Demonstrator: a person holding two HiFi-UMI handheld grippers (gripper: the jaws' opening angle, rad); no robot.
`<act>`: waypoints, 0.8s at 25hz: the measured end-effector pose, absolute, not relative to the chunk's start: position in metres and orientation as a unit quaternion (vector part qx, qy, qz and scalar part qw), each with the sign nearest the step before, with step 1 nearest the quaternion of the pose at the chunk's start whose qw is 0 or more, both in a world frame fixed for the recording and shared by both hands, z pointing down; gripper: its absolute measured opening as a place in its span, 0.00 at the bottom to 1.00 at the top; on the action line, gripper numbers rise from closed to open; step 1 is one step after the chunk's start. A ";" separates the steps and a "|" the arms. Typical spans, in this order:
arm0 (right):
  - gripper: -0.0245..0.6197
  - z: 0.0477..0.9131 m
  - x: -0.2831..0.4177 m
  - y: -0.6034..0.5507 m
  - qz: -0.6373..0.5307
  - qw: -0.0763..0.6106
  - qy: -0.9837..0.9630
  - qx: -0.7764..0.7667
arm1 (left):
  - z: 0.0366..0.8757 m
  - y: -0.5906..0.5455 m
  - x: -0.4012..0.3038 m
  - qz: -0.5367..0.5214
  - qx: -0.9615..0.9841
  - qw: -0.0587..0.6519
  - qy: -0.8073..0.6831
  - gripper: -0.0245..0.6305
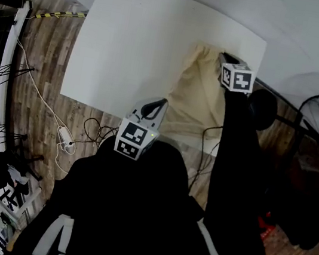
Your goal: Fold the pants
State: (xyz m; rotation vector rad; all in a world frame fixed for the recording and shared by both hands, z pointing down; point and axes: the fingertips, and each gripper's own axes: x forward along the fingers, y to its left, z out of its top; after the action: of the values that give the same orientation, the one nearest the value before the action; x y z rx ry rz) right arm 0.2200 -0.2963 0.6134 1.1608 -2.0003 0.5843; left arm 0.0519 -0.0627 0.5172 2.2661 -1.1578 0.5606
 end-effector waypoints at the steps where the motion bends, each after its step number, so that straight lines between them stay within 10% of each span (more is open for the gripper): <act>1: 0.07 0.616 0.226 -0.299 0.221 0.380 -0.773 0.457 | 0.517 -0.063 0.051 0.208 0.838 0.265 -0.430 0.04; 20: 0.25 0.640 0.165 -0.317 0.122 0.475 -0.818 0.302 | 0.524 -0.057 0.031 0.221 0.820 0.269 -0.454 0.04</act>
State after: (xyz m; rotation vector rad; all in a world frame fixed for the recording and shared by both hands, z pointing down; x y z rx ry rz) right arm 0.1646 -0.3165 0.6401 0.7377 -1.9992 0.2977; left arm 0.0309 -0.0565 0.5239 2.2118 -1.2232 0.5959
